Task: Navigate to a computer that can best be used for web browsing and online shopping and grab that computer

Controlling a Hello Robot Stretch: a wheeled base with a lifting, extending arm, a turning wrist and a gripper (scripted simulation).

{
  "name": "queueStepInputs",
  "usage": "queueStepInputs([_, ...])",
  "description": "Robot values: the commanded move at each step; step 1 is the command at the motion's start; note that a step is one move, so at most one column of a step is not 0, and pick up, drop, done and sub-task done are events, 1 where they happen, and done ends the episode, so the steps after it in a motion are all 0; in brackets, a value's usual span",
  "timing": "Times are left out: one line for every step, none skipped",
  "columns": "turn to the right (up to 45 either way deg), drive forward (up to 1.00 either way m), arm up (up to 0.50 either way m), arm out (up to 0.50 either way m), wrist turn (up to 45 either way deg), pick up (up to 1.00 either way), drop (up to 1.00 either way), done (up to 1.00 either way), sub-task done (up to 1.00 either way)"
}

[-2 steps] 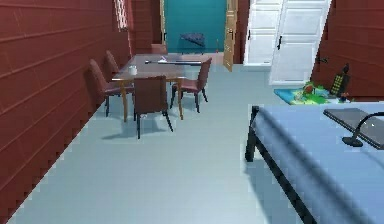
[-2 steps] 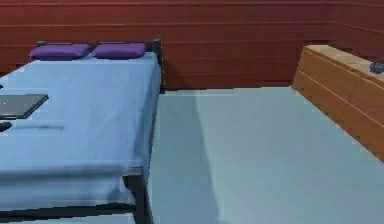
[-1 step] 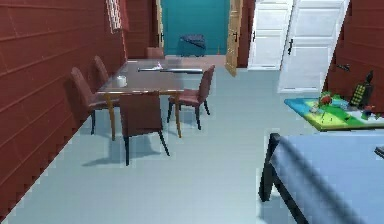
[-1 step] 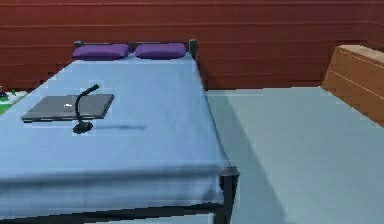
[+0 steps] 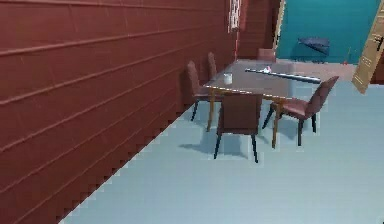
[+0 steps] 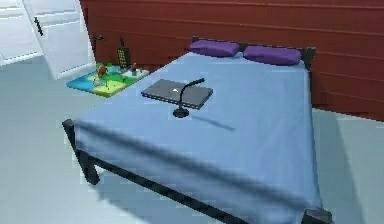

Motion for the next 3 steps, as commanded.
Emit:
queueStepInputs([42.0, 0.00, 0.00, 0.00, 0.0, 0.00, 0.00, 0.00, 0.00])
queueStepInputs([0.0, 1.00, 0.00, 0.00, 0.0, 0.00, 0.00, 0.00, 0.00])
queueStepInputs([3.0, 0.00, 0.00, 0.00, 0.0, 0.00, 0.00, 0.00, 0.00])
